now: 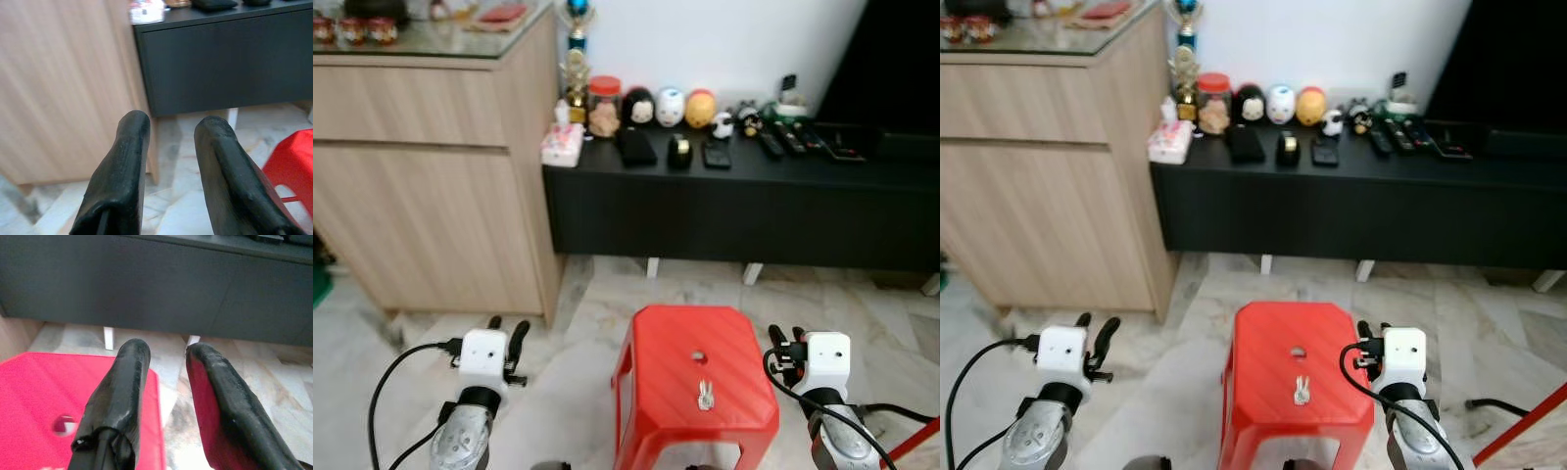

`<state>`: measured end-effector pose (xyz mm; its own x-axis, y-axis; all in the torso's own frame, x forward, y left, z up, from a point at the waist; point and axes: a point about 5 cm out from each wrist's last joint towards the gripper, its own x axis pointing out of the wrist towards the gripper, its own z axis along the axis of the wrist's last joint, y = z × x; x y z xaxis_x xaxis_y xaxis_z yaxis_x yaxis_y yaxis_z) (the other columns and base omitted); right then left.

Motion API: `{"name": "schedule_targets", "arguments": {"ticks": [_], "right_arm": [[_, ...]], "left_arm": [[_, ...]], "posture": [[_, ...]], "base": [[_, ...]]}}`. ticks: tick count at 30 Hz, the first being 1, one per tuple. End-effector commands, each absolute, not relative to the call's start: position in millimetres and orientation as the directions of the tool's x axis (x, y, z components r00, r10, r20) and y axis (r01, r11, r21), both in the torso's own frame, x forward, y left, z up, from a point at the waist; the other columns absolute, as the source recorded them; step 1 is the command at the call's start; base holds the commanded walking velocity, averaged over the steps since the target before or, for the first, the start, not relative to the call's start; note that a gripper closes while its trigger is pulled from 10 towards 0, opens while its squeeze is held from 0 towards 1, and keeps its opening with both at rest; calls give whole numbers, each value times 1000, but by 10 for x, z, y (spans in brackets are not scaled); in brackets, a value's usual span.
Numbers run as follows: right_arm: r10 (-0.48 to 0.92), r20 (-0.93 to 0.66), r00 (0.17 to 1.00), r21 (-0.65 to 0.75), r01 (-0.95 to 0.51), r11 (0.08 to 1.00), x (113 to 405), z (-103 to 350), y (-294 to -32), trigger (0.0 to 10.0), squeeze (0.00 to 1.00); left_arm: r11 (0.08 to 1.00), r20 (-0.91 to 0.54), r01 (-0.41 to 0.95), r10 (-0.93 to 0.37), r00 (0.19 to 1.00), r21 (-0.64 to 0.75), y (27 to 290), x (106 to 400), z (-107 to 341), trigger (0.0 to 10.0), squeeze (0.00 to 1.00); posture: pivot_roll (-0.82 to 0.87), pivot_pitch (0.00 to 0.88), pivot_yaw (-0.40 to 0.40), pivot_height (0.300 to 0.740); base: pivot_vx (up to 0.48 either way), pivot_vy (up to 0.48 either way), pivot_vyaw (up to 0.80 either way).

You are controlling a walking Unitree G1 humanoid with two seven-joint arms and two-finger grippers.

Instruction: Hang keys on a hook

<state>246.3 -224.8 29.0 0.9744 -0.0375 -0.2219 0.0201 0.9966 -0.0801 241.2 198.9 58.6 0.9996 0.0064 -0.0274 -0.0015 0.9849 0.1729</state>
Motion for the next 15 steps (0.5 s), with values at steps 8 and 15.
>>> {"name": "schedule_targets", "arguments": {"ticks": [8, 15], "right_arm": [[11, -231, 973, -52, -24, 998, 2519, 278, -2254, 10000, 0], [55, -241, 969, -43, -67, 997, 2547, 256, -2152, 10000, 0]], "left_arm": [[984, -16, 1, 1, 1000, 176, 1965, 2375, 592, 10000, 0], [983, -19, -17, 21, 1000, 182, 2012, 2339, 587, 10000, 0]], "posture": [[-1, 0, -81, 628], [27, 0, -91, 628]], "base": [[0, 0, 0], [0, 0, 0]]}}
